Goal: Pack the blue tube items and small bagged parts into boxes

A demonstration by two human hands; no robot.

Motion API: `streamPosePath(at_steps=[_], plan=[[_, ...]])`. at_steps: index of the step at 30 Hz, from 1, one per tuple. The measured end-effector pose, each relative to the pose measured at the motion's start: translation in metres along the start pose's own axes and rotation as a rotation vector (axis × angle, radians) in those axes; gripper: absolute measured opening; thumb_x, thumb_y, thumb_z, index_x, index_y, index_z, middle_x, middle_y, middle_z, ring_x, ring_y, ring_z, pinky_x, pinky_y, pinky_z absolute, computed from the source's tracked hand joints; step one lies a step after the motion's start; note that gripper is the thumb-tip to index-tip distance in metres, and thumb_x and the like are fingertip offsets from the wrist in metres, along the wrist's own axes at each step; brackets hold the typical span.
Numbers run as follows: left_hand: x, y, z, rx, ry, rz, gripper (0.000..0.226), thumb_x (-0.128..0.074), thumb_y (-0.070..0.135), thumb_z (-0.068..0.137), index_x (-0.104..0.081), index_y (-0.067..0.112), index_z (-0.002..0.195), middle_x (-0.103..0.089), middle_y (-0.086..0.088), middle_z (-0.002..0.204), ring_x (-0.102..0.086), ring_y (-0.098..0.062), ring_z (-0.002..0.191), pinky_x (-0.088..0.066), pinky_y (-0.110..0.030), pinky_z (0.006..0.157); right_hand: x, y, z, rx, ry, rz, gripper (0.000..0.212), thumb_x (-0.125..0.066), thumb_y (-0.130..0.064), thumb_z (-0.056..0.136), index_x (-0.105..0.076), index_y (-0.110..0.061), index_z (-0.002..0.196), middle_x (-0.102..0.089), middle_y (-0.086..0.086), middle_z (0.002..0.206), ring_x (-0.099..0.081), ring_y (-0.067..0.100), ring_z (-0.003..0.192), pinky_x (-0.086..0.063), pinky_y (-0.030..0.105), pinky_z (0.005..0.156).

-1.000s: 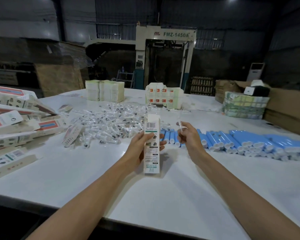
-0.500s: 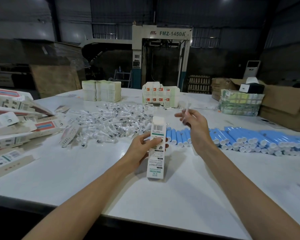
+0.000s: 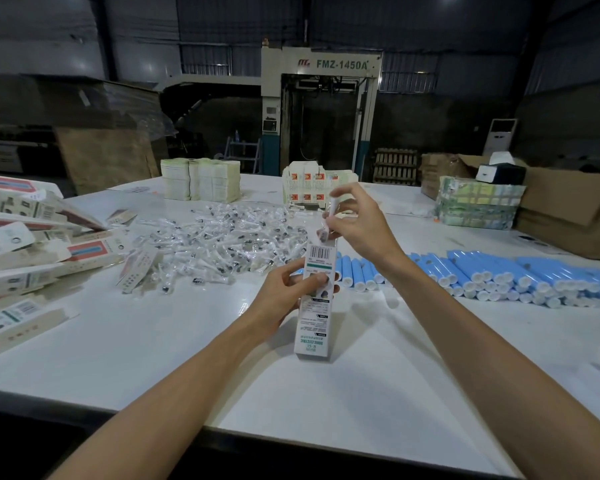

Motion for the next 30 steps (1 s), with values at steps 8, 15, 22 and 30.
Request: streamPosePath(at_steps=[8, 15, 22, 30], plan=[[-0.001, 0.002, 0.000, -0.031, -0.004, 0.032, 0.041, -0.085, 0.030, 0.092, -0.075, 0.026, 0.131, -0.078, -0.014, 0.126, -0.076, -0.037, 0.116, -0.063, -0.049, 0.098, -0.003, 0.011, -0.010, 0.038, -0.109, -0.201, 0.015, -0.079, -0.021, 0.090, -0.073, -0.018, 0.104, -0.069, -0.007, 0.114, -0.061, 0.010, 0.112, -0.049, 0.031, 0.093], [0.004, 0.001, 0.001, -0.042, 0.065, 0.076, 0.040, -0.084, 0.028, 0.094, -0.073, 0.022, 0.132, -0.080, -0.011, 0.122, -0.077, -0.035, 0.114, -0.061, -0.057, 0.099, -0.003, 0.030, -0.041, 0.002, 0.050, -0.012, 0.021, -0.060, -0.017, 0.105, -0.069, -0.020, 0.124, -0.061, -0.004, 0.129, -0.059, 0.006, 0.116, -0.046, 0.019, 0.092], [-0.001, 0.005, -0.002, -0.077, 0.105, 0.034, 0.065, -0.088, 0.028, 0.088, -0.050, 0.030, 0.140, -0.081, -0.013, 0.118, -0.079, -0.034, 0.105, -0.063, -0.052, 0.087, -0.032, 0.052, -0.075, -0.102, -0.027, 0.272, 0.039, -0.066, -0.018, 0.103, -0.052, -0.018, 0.139, -0.075, 0.001, 0.114, -0.071, 0.014, 0.104, -0.055, 0.023, 0.087], [0.000, 0.008, -0.003, -0.166, 0.040, 0.108, 0.067, -0.082, 0.031, 0.096, -0.046, 0.055, 0.148, -0.080, -0.012, 0.119, -0.078, -0.033, 0.106, -0.063, -0.036, 0.078, -0.030, 0.045, -0.076, -0.048, -0.064, 0.276, 0.036, -0.063, -0.016, 0.104, -0.059, -0.028, 0.138, -0.075, -0.002, 0.109, -0.070, 0.013, 0.098, -0.056, 0.025, 0.082]])
Point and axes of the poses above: each hand's wrist, its own z-axis towards the middle knuckle, its own x-axis out of the back of the hand, y = z × x, the point moved 3 cm from there along z, towards the middle knuckle
